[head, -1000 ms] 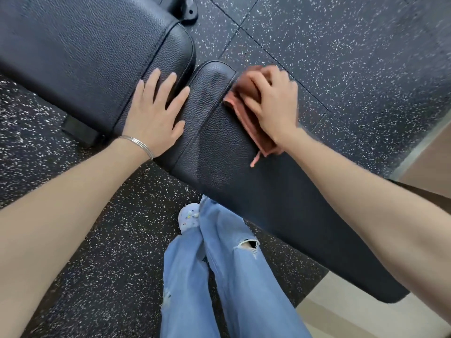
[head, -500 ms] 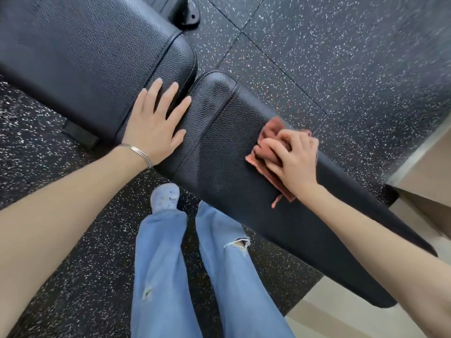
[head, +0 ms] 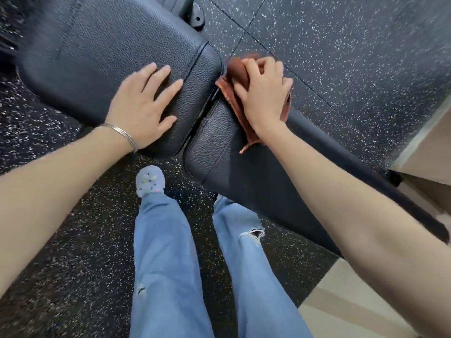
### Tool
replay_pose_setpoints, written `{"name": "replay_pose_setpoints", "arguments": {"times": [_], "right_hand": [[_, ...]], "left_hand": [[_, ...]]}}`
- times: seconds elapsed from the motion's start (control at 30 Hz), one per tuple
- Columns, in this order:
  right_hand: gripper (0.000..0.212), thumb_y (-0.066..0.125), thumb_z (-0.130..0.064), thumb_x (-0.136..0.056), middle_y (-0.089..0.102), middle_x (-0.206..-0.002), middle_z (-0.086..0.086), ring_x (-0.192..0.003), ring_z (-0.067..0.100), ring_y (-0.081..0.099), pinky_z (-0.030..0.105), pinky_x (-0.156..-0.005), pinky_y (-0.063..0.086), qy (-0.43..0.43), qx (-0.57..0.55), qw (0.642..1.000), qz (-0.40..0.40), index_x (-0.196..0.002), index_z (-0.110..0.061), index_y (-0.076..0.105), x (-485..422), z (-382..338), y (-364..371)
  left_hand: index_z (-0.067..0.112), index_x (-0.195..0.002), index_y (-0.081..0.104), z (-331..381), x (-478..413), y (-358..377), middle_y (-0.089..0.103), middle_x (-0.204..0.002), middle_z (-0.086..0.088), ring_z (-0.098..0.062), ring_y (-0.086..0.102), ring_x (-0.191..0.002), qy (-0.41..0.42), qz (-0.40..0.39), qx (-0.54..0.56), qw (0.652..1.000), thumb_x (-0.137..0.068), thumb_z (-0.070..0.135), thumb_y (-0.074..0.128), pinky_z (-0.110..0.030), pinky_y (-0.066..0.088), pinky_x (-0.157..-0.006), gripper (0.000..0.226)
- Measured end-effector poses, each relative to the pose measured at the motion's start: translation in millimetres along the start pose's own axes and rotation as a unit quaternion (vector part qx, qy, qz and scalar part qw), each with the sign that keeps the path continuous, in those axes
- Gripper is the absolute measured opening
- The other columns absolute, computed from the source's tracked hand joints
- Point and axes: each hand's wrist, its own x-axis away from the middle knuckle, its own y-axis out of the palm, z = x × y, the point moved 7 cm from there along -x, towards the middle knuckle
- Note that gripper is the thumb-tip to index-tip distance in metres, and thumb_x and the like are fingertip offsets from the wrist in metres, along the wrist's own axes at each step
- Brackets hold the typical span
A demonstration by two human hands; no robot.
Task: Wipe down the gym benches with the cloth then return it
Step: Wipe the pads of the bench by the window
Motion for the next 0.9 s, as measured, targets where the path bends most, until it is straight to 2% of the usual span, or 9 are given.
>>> {"name": "replay_pose_setpoints", "arguments": {"times": [0.17, 0.27, 0.33, 0.4, 0.5, 0.6, 0.7, 0.8, 0.9], "right_hand": [[0.037, 0.049, -0.047, -0.085, 0.056, -0.116, 0.007, -0.106, 0.03, 0.05, 0.045, -0.087, 0.033, 0.013, -0.01, 1.0, 0.01, -0.112, -0.026, 0.062, 66.1, -20.0, 6.1], [0.03, 0.07, -0.035, -0.074, 0.063, -0.104, 0.012, -0.092, 0.033, 0.059, 0.049, -0.076, 0.042, -0.014, -0.022, 1.0, 0.007, -0.099, -0.019, 0.069, 124.7, -49.5, 21.2], [0.036, 0.081, -0.03, -0.064, 0.066, -0.101, 0.012, -0.088, 0.034, 0.062, 0.049, -0.072, 0.045, -0.046, -0.015, 0.999, -0.015, -0.096, -0.019, 0.071, 154.6, -65.4, 30.4], [0.036, 0.081, -0.032, -0.063, 0.066, -0.1, 0.01, -0.087, 0.033, 0.062, 0.047, -0.073, 0.045, -0.065, -0.016, 0.997, -0.032, -0.096, -0.021, 0.072, 163.0, -71.2, 32.2], [0.029, 0.07, -0.04, -0.075, 0.063, -0.105, 0.006, -0.092, 0.031, 0.057, 0.045, -0.077, 0.04, -0.082, -0.005, 0.996, -0.037, -0.101, -0.026, 0.069, 145.1, -67.8, 23.4], [0.035, 0.057, -0.049, -0.082, 0.055, -0.118, 0.003, -0.107, 0.029, 0.048, 0.04, -0.083, 0.032, 0.044, -0.011, 0.999, 0.002, -0.112, -0.03, 0.062, 95.7, -41.8, 9.1], [0.04, 0.054, -0.05, -0.084, 0.047, -0.124, 0.002, -0.117, 0.024, 0.041, 0.039, -0.088, 0.032, 0.165, -0.026, 0.985, 0.039, -0.121, -0.035, 0.053, 42.1, -15.8, -1.2], [0.04, 0.053, -0.046, -0.086, 0.046, -0.126, 0.0, -0.119, 0.022, 0.039, 0.04, -0.092, 0.033, 0.217, -0.027, 0.975, 0.046, -0.124, -0.036, 0.05, 29.1, -10.4, 0.3], [0.038, 0.056, -0.041, -0.084, 0.048, -0.124, 0.001, -0.115, 0.024, 0.042, 0.041, -0.091, 0.034, 0.205, -0.03, 0.975, 0.079, -0.121, -0.033, 0.053, 72.3, -30.5, 3.5]], "left_hand": [[0.013, -0.149, 0.015, 13.0, 1.8, 3.4, 0.011, -0.156, -0.018, -0.04, 0.01, -0.142, -0.015, -0.032, -0.001, 0.999, -0.084, 0.049, 0.053, -0.055, 0.013, -0.113, 0.083], [0.014, -0.149, 0.009, 13.6, 2.8, 6.8, 0.006, -0.157, -0.017, -0.04, 0.005, -0.143, -0.022, -0.032, 0.006, 0.999, -0.084, 0.048, 0.053, -0.057, 0.009, -0.114, 0.086], [0.015, -0.149, 0.008, 12.9, 2.6, 7.4, 0.006, -0.157, -0.017, -0.04, 0.005, -0.143, -0.012, -0.026, 0.005, 1.0, -0.084, 0.05, 0.052, -0.056, 0.011, -0.114, 0.086], [0.016, -0.149, 0.007, 10.9, 3.1, 7.0, 0.006, -0.157, -0.016, -0.039, 0.005, -0.143, 0.003, -0.026, -0.001, 1.0, -0.085, 0.051, 0.051, -0.055, 0.012, -0.114, 0.086], [0.017, -0.15, 0.005, 9.4, 3.0, 5.5, 0.004, -0.157, -0.016, -0.038, 0.004, -0.144, 0.02, -0.027, -0.011, 0.999, -0.085, 0.052, 0.05, -0.055, 0.013, -0.114, 0.086], [0.016, -0.15, 0.005, 8.5, 2.7, 5.3, 0.003, -0.157, -0.016, -0.038, 0.004, -0.144, 0.026, -0.028, -0.014, 0.999, -0.086, 0.051, 0.05, -0.054, 0.014, -0.114, 0.086], [0.016, -0.15, 0.006, 7.7, 3.1, 4.4, 0.003, -0.157, -0.016, -0.038, 0.004, -0.144, 0.036, -0.028, -0.018, 0.999, -0.086, 0.051, 0.051, -0.053, 0.014, -0.114, 0.085], [0.016, -0.15, 0.006, 6.4, 2.9, 3.9, 0.002, -0.157, -0.016, -0.037, 0.004, -0.144, 0.041, -0.024, -0.021, 0.999, -0.087, 0.052, 0.05, -0.053, 0.014, -0.114, 0.085], [0.016, -0.15, 0.005, 6.9, 2.4, 4.8, 0.0, -0.158, -0.016, -0.037, 0.002, -0.144, 0.034, -0.027, -0.019, 0.999, -0.087, 0.051, 0.05, -0.053, 0.013, -0.115, 0.085]]}}
